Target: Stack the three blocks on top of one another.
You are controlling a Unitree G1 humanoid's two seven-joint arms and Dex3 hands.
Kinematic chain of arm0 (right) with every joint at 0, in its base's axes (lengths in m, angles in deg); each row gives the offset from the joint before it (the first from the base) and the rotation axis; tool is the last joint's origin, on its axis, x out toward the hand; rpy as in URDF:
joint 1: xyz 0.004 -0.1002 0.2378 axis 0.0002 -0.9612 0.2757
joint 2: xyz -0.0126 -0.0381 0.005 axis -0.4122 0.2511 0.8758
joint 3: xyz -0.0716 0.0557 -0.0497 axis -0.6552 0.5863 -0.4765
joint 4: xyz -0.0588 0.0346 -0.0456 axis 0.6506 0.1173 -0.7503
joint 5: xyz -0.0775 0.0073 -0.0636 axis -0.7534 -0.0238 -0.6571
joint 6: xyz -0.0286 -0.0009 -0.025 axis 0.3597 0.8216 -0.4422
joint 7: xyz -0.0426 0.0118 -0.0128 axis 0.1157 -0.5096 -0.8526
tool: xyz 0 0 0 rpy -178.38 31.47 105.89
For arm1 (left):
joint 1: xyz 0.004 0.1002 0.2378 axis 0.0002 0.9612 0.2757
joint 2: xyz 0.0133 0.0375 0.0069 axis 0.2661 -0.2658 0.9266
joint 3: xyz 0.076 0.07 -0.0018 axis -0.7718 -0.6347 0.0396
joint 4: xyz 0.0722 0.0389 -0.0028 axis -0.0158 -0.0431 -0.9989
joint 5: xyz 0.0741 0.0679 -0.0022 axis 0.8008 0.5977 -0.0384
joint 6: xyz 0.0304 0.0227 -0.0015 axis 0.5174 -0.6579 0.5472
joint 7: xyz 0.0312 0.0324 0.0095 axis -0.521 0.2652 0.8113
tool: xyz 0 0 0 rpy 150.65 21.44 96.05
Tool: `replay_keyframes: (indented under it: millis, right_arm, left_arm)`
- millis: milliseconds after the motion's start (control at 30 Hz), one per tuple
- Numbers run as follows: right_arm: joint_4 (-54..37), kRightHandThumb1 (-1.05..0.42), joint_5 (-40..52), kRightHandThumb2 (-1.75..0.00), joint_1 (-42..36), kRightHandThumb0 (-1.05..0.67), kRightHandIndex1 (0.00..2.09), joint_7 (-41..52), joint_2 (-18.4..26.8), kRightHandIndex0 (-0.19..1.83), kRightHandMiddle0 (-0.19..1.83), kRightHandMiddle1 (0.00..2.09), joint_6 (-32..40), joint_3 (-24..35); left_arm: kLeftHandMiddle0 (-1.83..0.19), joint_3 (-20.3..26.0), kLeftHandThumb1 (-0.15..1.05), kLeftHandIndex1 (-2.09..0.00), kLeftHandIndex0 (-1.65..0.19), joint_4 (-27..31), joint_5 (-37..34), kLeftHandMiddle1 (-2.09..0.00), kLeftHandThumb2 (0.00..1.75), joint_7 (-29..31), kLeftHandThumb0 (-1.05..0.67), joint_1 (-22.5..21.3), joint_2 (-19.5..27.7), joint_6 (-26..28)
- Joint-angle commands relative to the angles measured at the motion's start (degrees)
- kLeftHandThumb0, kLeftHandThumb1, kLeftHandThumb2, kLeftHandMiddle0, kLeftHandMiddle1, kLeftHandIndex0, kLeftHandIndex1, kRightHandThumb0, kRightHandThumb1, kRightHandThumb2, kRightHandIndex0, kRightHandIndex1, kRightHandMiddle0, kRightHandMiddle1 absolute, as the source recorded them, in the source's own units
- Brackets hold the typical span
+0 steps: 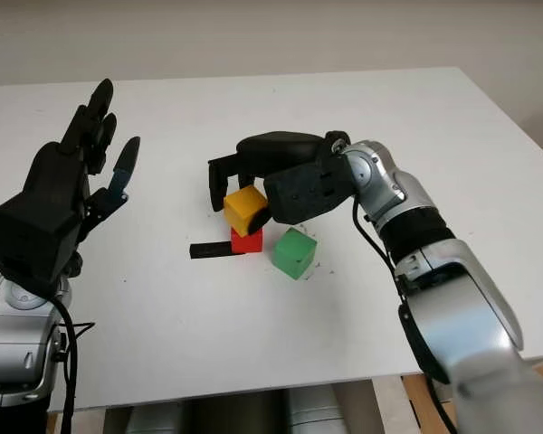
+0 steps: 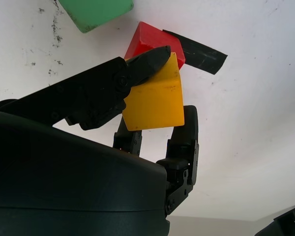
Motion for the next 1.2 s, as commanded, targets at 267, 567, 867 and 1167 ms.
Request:
replay_keyframes:
  millis: [267,567,867,1167]
  right_arm:
    - [-1.43,-0.89,-0.23,-0.05,-0.26,-0.39,0.78,-0.65,0.25,0.2,0.31,0.55,0.05,-0.27]
    - [-0.78,-0.88,0.99,-0.05,-0.11,-0.42,0.82,0.15,0.33,0.2,0.31,0.54,-1.39,-0.2]
    - [-1.19,-0.84,3.84,-0.05,0.33,-0.5,0.85,3.14,0.74,0.1,0.25,0.59,-0.45,0.81]
    - [-9.29,-0.84,10.95,-0.06,1.99,-0.64,0.34,9.38,5.5,0.06,0.12,0.35,7.39,7.14]
  left_arm:
    - [-0.12,-0.08,1.05,-0.06,-0.09,1.61,0.16,-0.05,0.52,-0.1,-0.62,0.26,-0.15,0.34]
    - [-0.12,-0.07,1.05,-0.07,-0.09,1.74,0.0,-0.06,0.51,-0.18,-0.62,0.29,-0.41,0.74]
    - [-0.12,0.07,1.05,-0.07,-0.09,1.57,-0.05,-0.05,0.51,-0.18,-0.62,0.12,-0.54,0.91]
    - [-0.14,0.21,1.05,-0.07,-0.1,1.15,0.4,-0.06,0.52,-0.27,-0.63,0.54,-0.16,-0.38]
